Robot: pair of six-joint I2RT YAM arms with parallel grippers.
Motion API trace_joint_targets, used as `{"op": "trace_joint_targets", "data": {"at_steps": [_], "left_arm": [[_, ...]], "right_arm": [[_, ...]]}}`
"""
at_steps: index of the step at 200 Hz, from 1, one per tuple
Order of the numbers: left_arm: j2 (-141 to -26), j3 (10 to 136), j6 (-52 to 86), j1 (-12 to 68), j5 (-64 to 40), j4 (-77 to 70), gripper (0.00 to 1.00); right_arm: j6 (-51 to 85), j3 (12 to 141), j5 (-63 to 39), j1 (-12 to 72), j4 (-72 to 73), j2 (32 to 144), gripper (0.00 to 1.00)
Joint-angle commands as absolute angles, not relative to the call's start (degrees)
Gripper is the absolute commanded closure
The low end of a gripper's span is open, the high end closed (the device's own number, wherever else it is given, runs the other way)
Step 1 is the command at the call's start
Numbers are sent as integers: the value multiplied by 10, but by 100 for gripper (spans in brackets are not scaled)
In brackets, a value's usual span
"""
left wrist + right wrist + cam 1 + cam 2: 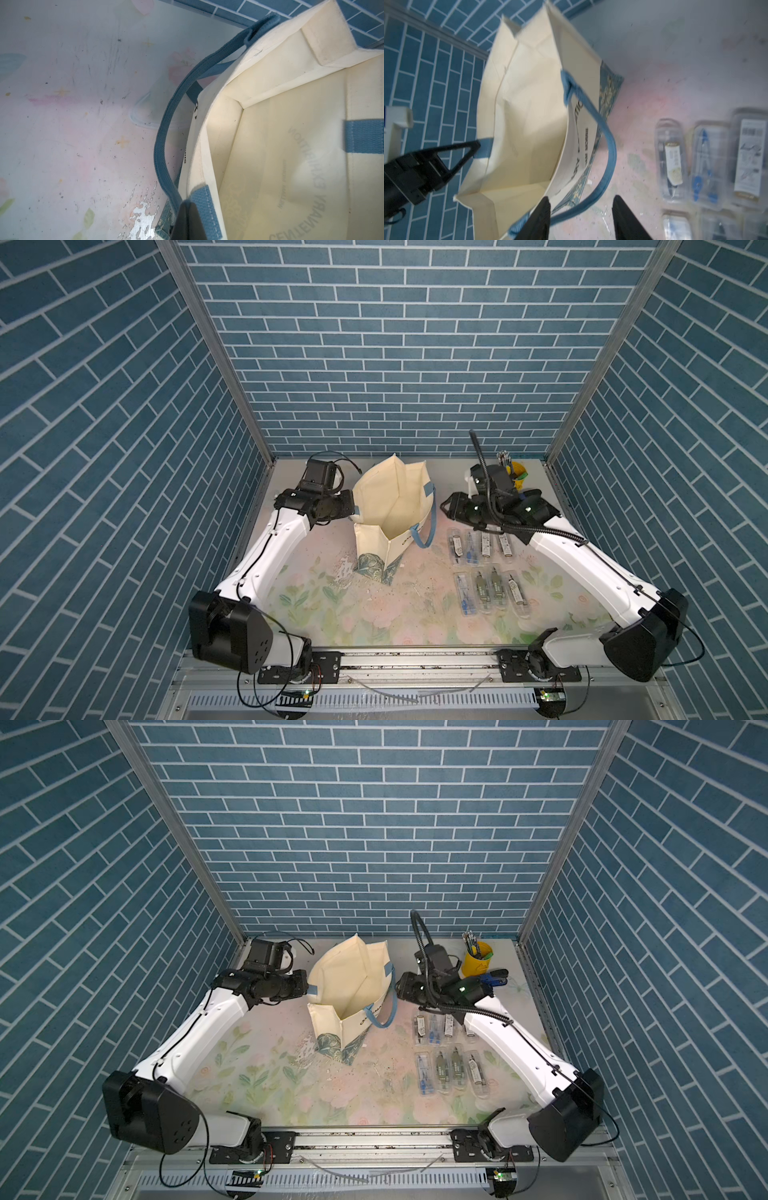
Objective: Take out the compass set from the canvas bag
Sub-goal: Place the canvas bag at the center of the board.
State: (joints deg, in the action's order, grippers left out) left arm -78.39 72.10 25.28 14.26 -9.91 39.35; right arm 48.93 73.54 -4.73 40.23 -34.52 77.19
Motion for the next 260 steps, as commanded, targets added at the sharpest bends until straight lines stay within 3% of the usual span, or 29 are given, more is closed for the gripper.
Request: {"op": "trace_joint_targets", "data": {"at_steps": [1,58,119,200,231,244,260], "left_arm": [[-756,695,306,141,-86,384,100],[-697,661,335,142,-107,375,100],[-689,659,339,142,-115,363,100],[-683,644,341,142,-126,350,100],[-692,650,341,142,-136,351,100],[-689,648,341,142,-135,352,100],[-686,646,342,142,-136,354,100]], "right_arm": [[571,697,-22,407,-289,760,50],[577,710,-6,412,-252,775,49],[607,755,-47,430,-185,890,51],[587,744,28,435,-218,817,51],[588,770,2,444,-216,886,51],[590,781,-17,446,-211,921,55],[574,811,-31,449,-229,952,70]]}}
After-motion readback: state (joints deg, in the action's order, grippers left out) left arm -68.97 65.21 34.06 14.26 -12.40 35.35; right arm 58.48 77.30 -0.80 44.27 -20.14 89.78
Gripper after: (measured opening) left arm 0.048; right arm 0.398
